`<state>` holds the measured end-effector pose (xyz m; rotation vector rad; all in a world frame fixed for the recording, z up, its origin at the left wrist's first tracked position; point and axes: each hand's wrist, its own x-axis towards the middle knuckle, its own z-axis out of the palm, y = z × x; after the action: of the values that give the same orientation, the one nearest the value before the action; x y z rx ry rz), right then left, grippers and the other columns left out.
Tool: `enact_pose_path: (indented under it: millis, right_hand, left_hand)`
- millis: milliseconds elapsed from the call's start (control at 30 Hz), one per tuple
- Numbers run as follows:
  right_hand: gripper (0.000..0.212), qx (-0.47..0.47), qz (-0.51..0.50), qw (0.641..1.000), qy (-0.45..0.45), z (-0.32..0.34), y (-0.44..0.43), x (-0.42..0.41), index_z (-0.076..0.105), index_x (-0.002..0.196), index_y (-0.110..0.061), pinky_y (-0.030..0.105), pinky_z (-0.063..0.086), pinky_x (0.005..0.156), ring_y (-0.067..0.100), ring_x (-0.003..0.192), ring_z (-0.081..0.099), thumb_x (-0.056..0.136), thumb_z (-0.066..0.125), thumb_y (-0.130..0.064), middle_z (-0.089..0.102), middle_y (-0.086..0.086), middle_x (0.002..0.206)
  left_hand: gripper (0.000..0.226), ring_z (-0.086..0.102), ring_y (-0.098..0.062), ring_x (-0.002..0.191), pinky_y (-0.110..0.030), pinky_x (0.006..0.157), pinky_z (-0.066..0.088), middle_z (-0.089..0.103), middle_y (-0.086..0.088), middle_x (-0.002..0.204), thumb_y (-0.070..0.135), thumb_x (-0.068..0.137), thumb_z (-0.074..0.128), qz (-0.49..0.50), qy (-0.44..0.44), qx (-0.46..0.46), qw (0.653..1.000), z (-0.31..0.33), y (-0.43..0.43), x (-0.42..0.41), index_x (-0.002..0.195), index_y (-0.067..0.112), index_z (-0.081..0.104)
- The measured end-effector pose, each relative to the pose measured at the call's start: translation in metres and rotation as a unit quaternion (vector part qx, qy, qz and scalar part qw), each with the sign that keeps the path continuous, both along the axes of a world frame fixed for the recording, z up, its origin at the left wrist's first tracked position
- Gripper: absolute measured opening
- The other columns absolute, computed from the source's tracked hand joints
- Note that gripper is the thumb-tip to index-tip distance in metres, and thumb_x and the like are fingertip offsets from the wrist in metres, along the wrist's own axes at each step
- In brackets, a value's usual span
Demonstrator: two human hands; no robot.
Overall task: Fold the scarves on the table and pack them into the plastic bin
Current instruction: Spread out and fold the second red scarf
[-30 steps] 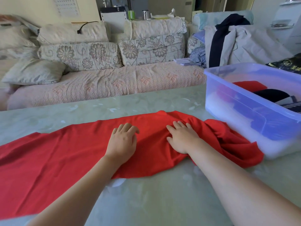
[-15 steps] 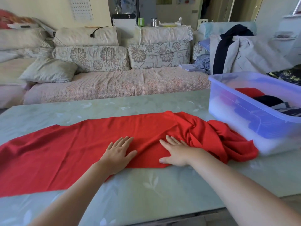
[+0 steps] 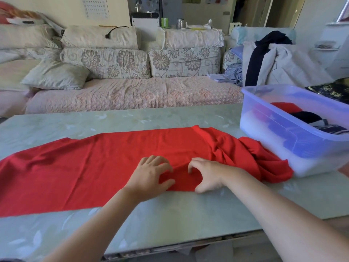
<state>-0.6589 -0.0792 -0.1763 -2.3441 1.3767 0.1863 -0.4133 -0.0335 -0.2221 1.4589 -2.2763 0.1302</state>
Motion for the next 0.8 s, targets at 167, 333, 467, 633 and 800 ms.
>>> enact_pose_path:
  millis: [167,333,467,633,800]
  right_hand:
    - [0.004,-0.119,0.045,0.991,-0.040,-0.007,0.005,-0.012,0.069,0.076,-0.025,0.018,0.044,0.083,0.009,0.126,0.042,0.072,0.069,-0.028,0.047,-0.012,0.135]
    - [0.007,-0.091,0.037,0.995,-0.022,-0.005,0.002,-0.032,0.066,0.067,-0.023,0.030,0.048,0.091,0.010,0.096,0.060,0.069,0.064,-0.030,0.056,-0.016,0.107]
    - [0.032,-0.114,0.005,0.993,-0.019,0.005,-0.001,-0.032,0.058,0.062,-0.017,0.029,0.042,0.077,0.015,0.073,0.059,0.077,0.056,-0.046,0.064,-0.002,0.077]
    - [0.019,-0.225,0.008,0.969,-0.106,-0.011,-0.008,-0.004,0.065,0.106,-0.024,0.038,0.045,0.096,0.024,0.117,0.055,0.095,0.052,-0.034,0.060,0.000,0.118]
    - [0.077,-0.069,-0.042,0.996,0.022,-0.032,-0.009,0.018,0.004,0.159,-0.034,0.056,0.009,0.122,0.023,0.154,-0.002,0.096,0.037,-0.064,-0.007,0.005,0.167]
  left_hand:
    - [0.017,0.050,-0.013,0.080,-0.038,0.071,0.048,0.059,0.013,0.087,0.039,0.080,0.053,-0.048,0.022,0.052,0.997,-0.006,0.000,-0.039,0.084,0.030,0.067]
    - [0.010,0.051,-0.009,0.080,-0.026,0.074,0.042,0.061,0.013,0.086,0.031,0.087,0.056,-0.083,0.071,0.061,0.992,-0.006,0.007,-0.064,0.085,0.027,0.065]
    - [0.013,0.055,-0.009,0.076,-0.025,0.076,0.045,0.065,0.009,0.082,0.029,0.090,0.059,-0.108,0.106,0.136,0.979,0.003,0.010,-0.076,0.083,0.023,0.068]
    - [0.035,0.060,-0.015,0.101,-0.036,0.088,0.048,0.067,0.009,0.107,0.037,0.088,0.040,0.048,0.109,0.023,0.993,0.000,-0.007,-0.042,0.106,0.027,0.069]
    - [0.068,-0.002,-0.017,0.151,-0.046,0.122,0.003,0.003,0.009,0.164,0.068,0.092,0.022,0.156,-0.068,0.216,0.961,-0.024,-0.001,-0.012,0.154,0.043,0.011]
